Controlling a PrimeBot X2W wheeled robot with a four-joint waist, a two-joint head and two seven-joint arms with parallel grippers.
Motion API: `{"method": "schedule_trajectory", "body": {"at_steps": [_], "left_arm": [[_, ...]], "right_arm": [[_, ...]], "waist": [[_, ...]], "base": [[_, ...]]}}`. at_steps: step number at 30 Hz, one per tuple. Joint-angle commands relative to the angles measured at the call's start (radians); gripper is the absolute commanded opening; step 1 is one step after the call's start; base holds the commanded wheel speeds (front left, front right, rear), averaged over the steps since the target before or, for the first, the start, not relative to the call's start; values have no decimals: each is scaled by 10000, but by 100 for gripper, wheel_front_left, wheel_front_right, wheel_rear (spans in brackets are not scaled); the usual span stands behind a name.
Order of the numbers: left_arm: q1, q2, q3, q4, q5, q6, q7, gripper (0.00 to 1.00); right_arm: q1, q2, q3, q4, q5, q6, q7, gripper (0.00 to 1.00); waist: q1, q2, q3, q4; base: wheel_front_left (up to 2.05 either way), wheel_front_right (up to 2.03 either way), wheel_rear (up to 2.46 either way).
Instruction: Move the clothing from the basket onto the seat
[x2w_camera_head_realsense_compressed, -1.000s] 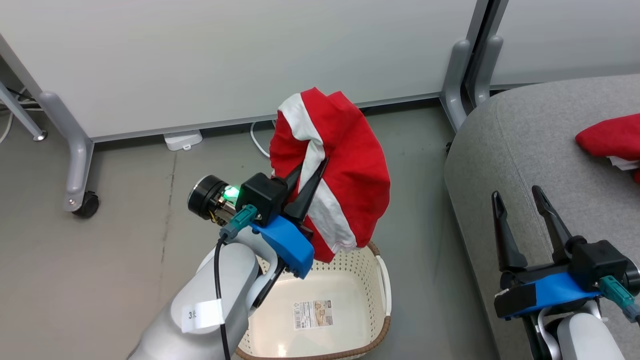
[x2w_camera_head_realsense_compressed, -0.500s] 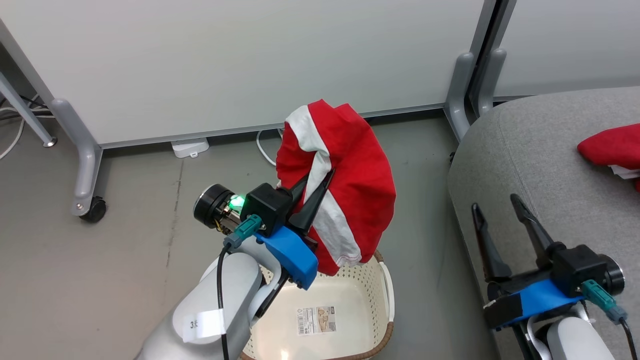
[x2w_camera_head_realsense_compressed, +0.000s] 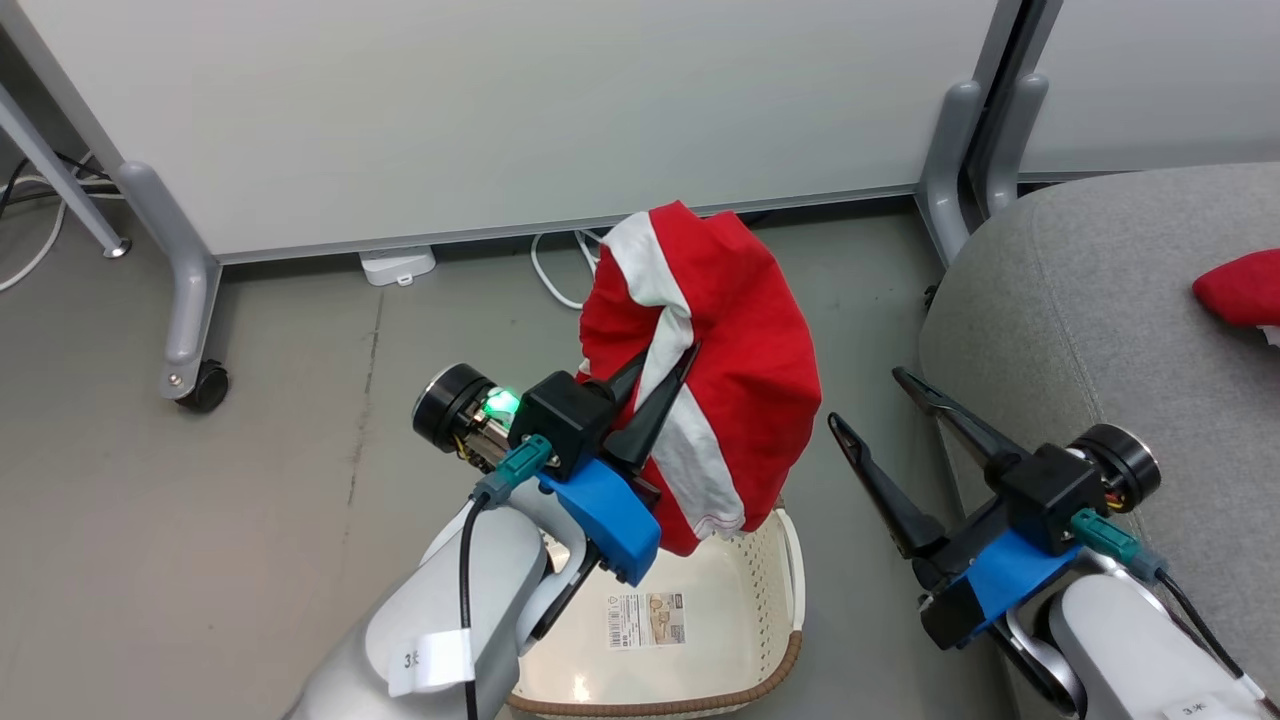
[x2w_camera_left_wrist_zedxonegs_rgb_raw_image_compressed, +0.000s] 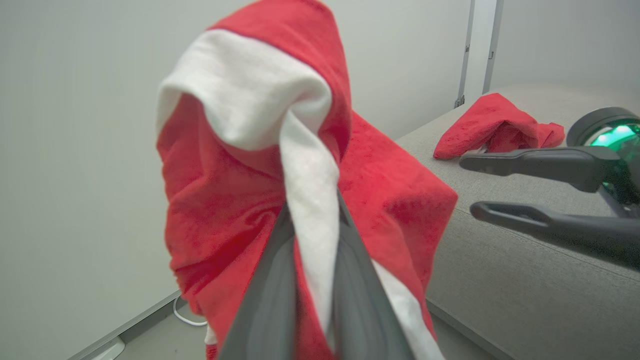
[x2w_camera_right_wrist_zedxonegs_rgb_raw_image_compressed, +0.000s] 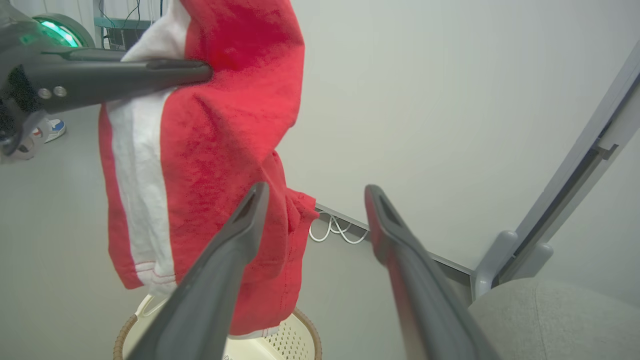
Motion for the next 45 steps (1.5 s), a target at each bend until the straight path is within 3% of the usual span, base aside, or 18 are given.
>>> {"method": "schedule_trajectory", "body": {"at_steps": [1,14,26,27,28,29,45], "left_arm": [[-213,-40,-78,-64,35,-12,-35,0],[-582,-361,-679,2,105,-126,-132,0],[-785,-510,-1266,41,37,-197,-178,0],[-788,-519,-1302,53,22,-202,-178,0],[-799,-528,-1330,66,21,-205,-184,0],[-811,-533,-1356,77,20,-209,-189,0],[-886,-512,-1430,238,-63,-226,-217,0]], "right_arm": [[-379,-273,544,114,312,1,-6,100],[-2547,-1554,3812,1009,2189,1,-6,100],[-4086,-2108,6372,1013,4241,1,-7,100],[-4154,-2135,6472,1001,4358,1,-7,80],[-4225,-2145,6565,967,4465,1,-7,15],[-4276,-2158,6610,944,4550,1,-6,0],[-4436,-2198,6902,815,4912,1,-6,0]], "waist": [[-1,-1,69,96],[-1,-1,454,549],[-1,-1,573,787],[-1,-1,570,794],[-1,-1,571,801],[-1,-1,572,806],[-1,-1,533,742]], "base": [[0,0,0],[0,0,0],[0,0,0],[0,0,0],[0,0,0],[0,0,0],[0,0,0]]}}
